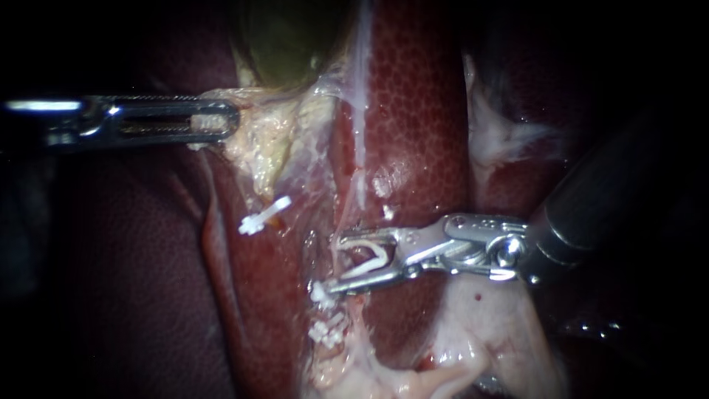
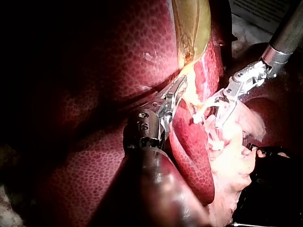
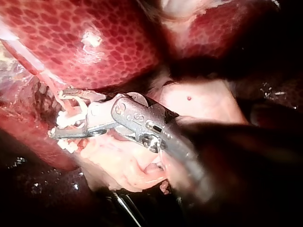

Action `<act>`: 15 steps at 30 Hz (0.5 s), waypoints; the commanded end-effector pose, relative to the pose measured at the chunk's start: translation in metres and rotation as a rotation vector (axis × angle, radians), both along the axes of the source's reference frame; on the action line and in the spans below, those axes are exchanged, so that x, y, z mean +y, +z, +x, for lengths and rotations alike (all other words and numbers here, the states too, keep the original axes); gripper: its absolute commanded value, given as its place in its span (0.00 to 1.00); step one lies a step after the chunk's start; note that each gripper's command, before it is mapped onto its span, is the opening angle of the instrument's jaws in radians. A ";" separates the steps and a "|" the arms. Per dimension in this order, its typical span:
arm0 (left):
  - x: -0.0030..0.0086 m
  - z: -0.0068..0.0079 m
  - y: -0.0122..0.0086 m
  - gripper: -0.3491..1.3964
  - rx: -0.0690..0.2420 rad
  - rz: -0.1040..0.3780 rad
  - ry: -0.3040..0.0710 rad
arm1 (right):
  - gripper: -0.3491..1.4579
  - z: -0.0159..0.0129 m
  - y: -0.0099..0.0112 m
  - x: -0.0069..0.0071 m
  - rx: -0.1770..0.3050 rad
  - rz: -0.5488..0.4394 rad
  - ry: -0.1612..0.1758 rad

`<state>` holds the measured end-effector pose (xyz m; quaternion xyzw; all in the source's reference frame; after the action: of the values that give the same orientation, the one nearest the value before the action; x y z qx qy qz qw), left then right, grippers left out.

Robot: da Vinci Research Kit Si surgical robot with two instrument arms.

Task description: Clipping third clip right tube

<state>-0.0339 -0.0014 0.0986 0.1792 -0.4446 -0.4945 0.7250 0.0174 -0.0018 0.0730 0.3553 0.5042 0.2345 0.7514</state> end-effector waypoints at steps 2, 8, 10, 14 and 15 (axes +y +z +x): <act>0.0000 0.0000 0.0000 0.08 0.000 0.000 0.000 | 0.49 -0.0002 0.0000 0.0003 0.001 0.001 -0.001; -0.0001 -0.0001 0.0000 0.08 0.001 -0.001 0.000 | 0.49 -0.0006 0.0000 0.0003 -0.001 0.012 0.000; -0.0001 -0.0001 -0.0001 0.08 0.001 -0.001 -0.001 | 0.49 -0.0009 0.0000 0.0004 -0.003 0.010 0.004; -0.0002 -0.0001 -0.0002 0.08 0.001 -0.001 -0.001 | 0.49 -0.0018 0.0003 0.0008 -0.027 0.002 0.008; -0.0002 -0.0001 -0.0002 0.08 0.001 -0.001 -0.001 | 0.49 -0.0020 0.0003 0.0008 -0.035 0.000 0.009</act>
<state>-0.0340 -0.0016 0.0985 0.1785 -0.4446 -0.4948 0.7250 0.0152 -0.0009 0.0734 0.3472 0.4899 0.2451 0.7611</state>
